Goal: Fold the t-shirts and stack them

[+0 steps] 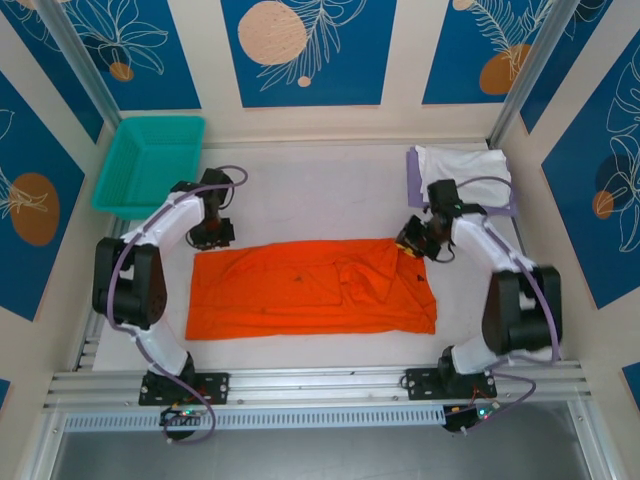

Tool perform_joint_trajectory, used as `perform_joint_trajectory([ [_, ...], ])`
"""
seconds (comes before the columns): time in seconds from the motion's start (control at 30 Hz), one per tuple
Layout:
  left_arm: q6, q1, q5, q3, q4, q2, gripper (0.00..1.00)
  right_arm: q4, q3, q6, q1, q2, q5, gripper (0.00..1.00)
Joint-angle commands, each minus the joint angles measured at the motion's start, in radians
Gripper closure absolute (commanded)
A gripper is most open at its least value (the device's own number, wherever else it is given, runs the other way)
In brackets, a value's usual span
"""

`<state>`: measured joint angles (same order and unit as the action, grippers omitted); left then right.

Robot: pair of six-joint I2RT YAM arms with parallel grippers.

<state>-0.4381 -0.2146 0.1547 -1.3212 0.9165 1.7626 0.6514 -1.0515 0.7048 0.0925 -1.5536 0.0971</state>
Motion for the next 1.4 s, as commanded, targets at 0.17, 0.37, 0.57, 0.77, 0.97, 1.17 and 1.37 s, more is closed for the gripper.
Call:
perform_joint_trajectory([
  [0.17, 0.003, 0.001, 0.09, -0.06, -0.07, 0.219, 0.8, -0.096, -0.116, -0.022, 0.021, -0.225, 0.089, 0.78],
  [0.37, -0.039, 0.024, 0.283, -0.117, -0.081, 0.306, 0.81, -0.037, -0.118, 0.022, -0.073, -0.325, 0.015, 0.78],
  [0.57, -0.041, 0.047, 0.324, -0.184, -0.025, 0.351, 0.79, -0.089, -0.059, 0.053, -0.122, -0.297, -0.008, 0.76],
  [0.77, -0.052, 0.08, 0.307, -0.178, -0.021, 0.333, 0.77, -0.102, -0.078, 0.06, -0.138, -0.293, -0.048, 0.73],
  [0.97, -0.063, 0.087, 0.287, -0.196, -0.007, 0.268, 0.68, -0.102, -0.097, 0.055, -0.14, -0.263, -0.043, 0.67],
  [1.17, -0.085, 0.085, 0.242, -0.226, 0.038, 0.175, 0.45, -0.148, -0.085, 0.03, -0.123, -0.159, -0.002, 0.54],
  [1.37, -0.123, 0.092, 0.073, -0.103, 0.025, 0.072, 0.4, -0.148, -0.033, 0.008, -0.073, -0.009, -0.007, 0.46],
])
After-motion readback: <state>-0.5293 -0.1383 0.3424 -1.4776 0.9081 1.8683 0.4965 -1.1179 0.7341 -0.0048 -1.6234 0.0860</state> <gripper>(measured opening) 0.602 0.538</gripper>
